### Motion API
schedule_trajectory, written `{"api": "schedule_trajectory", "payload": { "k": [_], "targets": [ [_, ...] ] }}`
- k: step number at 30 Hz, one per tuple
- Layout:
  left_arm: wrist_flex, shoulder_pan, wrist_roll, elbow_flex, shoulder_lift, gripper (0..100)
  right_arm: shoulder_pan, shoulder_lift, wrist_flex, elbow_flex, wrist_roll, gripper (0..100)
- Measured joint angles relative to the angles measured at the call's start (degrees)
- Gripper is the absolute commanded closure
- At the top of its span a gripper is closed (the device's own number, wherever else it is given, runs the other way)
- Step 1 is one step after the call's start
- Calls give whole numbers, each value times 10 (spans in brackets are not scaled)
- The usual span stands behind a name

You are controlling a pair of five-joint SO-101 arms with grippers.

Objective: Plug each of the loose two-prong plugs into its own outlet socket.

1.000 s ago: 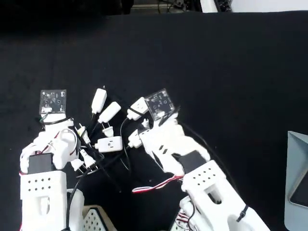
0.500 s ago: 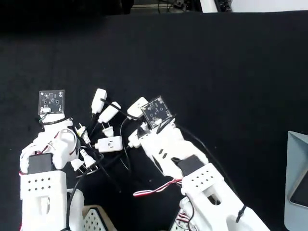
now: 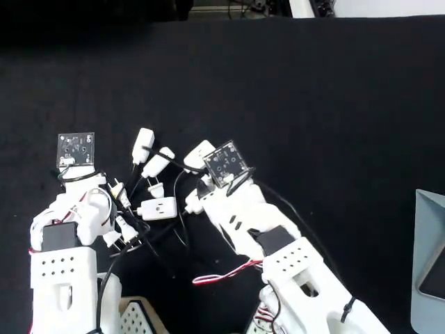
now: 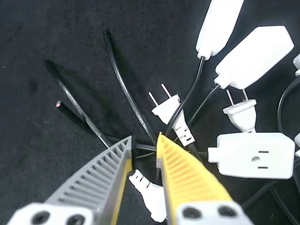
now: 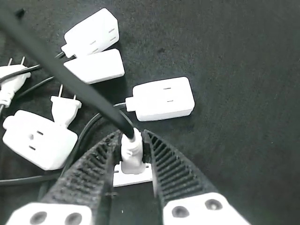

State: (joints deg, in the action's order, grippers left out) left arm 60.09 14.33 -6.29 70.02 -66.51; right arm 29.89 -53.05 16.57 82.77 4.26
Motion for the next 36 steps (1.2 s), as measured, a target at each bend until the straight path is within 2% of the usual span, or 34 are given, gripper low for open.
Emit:
{"api": "schedule_trajectory", "payload": {
  "k": [7, 18, 30, 36],
  "targets": [
    [0, 0, 0, 0, 0, 902, 0, 10, -2, 0, 2, 987],
    [0, 0, 0, 0, 0, 902, -16, 178, -64, -48, 13, 987],
    [0, 0, 0, 0, 0, 902, -16, 181, -63, -52, 13, 986],
    [0, 0, 0, 0, 0, 902, -18, 172, -13, -62, 13, 986]
  ]
}}
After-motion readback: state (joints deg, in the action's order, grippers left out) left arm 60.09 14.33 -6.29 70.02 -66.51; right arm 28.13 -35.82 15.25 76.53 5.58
